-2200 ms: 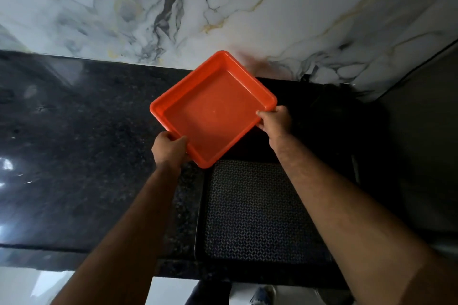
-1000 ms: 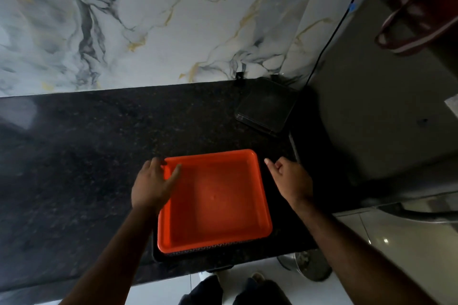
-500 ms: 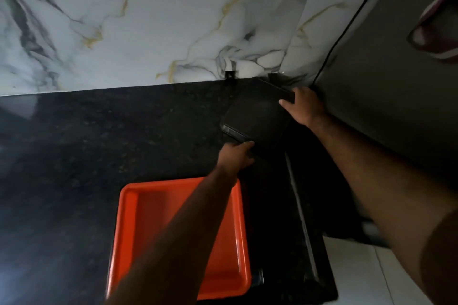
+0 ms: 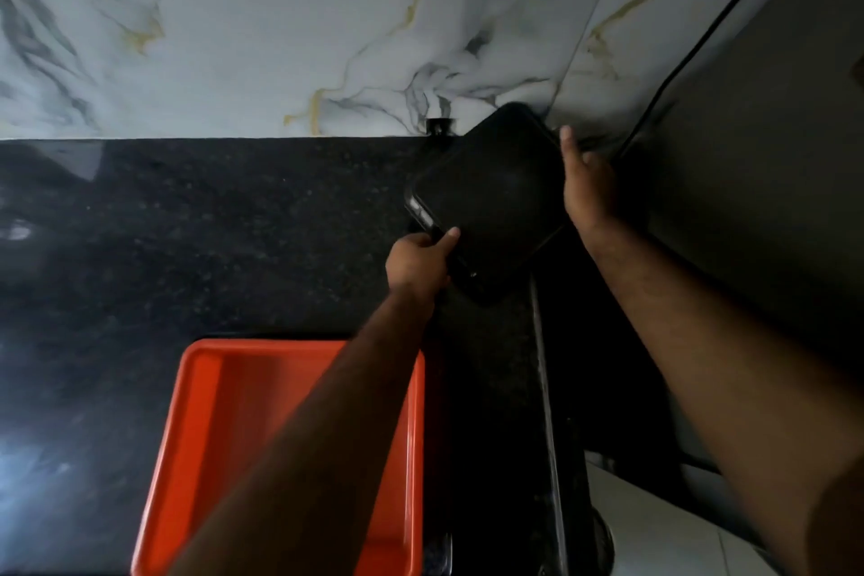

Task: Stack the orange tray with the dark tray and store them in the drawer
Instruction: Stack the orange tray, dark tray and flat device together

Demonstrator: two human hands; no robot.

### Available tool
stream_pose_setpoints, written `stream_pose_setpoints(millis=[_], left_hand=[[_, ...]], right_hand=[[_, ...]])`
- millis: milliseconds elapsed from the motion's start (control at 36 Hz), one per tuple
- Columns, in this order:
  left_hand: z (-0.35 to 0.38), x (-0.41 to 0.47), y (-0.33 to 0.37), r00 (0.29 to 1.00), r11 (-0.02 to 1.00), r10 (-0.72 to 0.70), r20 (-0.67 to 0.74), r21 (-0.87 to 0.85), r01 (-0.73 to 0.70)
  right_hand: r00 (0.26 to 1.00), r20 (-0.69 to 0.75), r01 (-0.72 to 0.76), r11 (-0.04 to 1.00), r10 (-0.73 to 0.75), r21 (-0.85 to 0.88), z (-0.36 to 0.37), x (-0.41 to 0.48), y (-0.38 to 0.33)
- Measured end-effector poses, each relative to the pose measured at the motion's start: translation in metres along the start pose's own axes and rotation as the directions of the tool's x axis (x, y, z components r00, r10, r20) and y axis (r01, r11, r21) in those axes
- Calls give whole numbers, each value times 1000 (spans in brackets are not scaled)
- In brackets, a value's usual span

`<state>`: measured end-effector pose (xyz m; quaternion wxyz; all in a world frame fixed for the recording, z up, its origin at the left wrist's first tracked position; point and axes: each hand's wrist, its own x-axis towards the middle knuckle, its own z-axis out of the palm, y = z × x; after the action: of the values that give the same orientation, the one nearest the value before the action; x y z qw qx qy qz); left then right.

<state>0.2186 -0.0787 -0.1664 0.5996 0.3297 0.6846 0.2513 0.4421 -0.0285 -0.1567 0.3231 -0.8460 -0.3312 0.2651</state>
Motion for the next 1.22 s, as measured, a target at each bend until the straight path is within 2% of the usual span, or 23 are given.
stream_pose_setpoints(millis=[56,83,139,167,250,306,333,389,472,528,611,667,722,806,861,944,1111,1222], left_hand=[[-11,-10,11,987,987,158,-19,-27,-159],[-18,-15,16,973,972,229,-25,-48,-230],[-35,-25,25,937,933,347,-44,-84,-349],[-46,-28,27,916,911,398,-54,-91,-401],[-83,-39,22,823,824,566,-41,21,-566],[-109,-47,13,775,773,631,-32,105,-625],[-121,-53,10,757,753,653,-30,134,-644],[-147,-64,5,753,751,658,-28,105,-652],[-187,-85,-7,795,795,607,-10,-10,-607],[-213,-96,-19,826,826,563,18,12,-564],[-248,-111,-43,817,801,576,-26,216,-558],[-268,-120,-62,817,774,575,-45,352,-526],[-284,-128,-79,838,762,542,-65,459,-457],[-303,-137,-99,878,735,473,-71,581,-349],[-311,-142,-113,890,696,450,-72,653,-299],[-323,-154,-127,904,696,421,-75,666,-269],[-312,-150,-128,931,625,363,-44,753,-208],[-295,-153,-135,953,558,301,-36,817,-146]], right_hand=[[998,-28,-55,972,63,227,-7,-9,-12],[995,-25,-79,922,96,379,-11,-15,-17],[989,64,-140,747,130,650,-21,-31,-26],[984,129,-179,660,123,729,-26,-41,-28],[960,277,-262,446,31,856,-37,-73,-23],[937,340,-290,360,-82,887,-40,-98,-17],[930,343,-282,340,-134,897,-41,-110,-14],[929,325,-238,389,-176,890,-41,-137,-8],[921,358,-228,531,-155,816,-36,-177,-2],[913,374,-199,623,-161,756,-28,-207,-3],[947,314,-164,732,-72,662,-11,-253,0],[967,256,-127,840,-15,528,2,-280,6],[973,228,-77,918,-15,390,12,-303,11],[971,232,11,980,-58,201,22,-336,13],[965,252,57,997,-69,54,28,-355,13],[959,267,136,979,-91,-153,29,-384,10],[945,326,89,929,35,-358,36,-402,8],[946,323,162,855,7,-492,41,-417,8]])
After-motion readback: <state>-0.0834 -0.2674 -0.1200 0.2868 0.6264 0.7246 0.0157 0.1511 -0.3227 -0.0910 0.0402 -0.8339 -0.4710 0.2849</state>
